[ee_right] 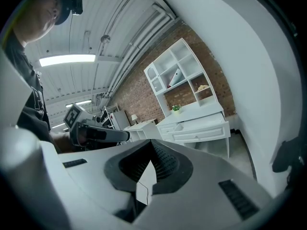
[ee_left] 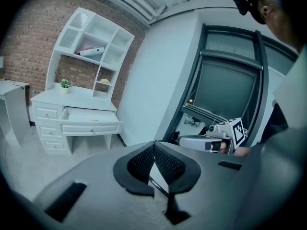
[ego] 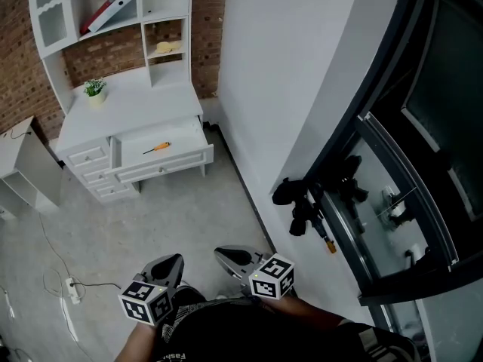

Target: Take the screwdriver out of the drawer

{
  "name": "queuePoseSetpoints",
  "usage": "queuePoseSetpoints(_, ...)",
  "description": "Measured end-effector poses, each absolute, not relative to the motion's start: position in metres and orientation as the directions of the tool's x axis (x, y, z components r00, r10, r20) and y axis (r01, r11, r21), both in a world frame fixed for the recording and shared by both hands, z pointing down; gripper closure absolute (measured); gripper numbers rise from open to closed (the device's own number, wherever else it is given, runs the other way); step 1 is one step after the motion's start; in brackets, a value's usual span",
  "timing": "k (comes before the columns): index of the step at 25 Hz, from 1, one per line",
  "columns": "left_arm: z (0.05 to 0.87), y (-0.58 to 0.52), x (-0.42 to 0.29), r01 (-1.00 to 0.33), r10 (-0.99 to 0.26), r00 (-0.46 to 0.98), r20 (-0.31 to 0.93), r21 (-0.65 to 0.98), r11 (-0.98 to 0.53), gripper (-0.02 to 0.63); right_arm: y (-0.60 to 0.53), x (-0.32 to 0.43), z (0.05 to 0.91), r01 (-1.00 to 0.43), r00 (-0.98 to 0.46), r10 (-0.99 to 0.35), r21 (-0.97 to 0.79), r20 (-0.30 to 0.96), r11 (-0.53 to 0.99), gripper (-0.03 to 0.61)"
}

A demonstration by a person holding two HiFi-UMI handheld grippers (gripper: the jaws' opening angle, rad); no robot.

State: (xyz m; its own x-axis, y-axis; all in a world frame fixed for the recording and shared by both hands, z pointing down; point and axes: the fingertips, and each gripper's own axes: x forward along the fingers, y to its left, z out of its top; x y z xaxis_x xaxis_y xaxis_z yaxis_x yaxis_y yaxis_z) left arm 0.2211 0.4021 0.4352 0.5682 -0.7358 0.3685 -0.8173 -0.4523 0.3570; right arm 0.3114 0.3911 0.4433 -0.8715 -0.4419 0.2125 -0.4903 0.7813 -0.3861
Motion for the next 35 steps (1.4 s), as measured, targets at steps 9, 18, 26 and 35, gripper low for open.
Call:
queuePoseSetpoints(9, 0.440, 0.406, 0.211, -0.831, -0.750, 0.546, 0.373, 0.356, -0.428, 0.598, 0.391, 0.300, 0.449, -0.466, -0.885, -0.413, -0.400, 0.215, 0.789, 0.572)
queuePoseSetpoints(18, 0.445, 0.398, 0.196, -0.835, -0.766, 0.532, 0.361, 0.375, -0.403, 0.598, 0.383, 0.286, 0.453, -0.460, -0.887, -0.397, -0.394, 0.235, 0.796, 0.572)
queuePoseSetpoints(26, 0.460, 0.389, 0.184, -0.830, -0.754, 0.534, 0.383, 0.406, -0.381, 0.598, 0.371, 0.276, 0.466, -0.470, -0.881, -0.390, -0.411, 0.268, 0.781, 0.572)
queuePoseSetpoints(35, 0.473, 0.347, 0.160, -0.829, -0.732, 0.537, 0.419, 0.424, -0.364, 0.598, 0.332, 0.251, 0.478, -0.470, -0.879, -0.367, -0.419, 0.304, 0.777, 0.572)
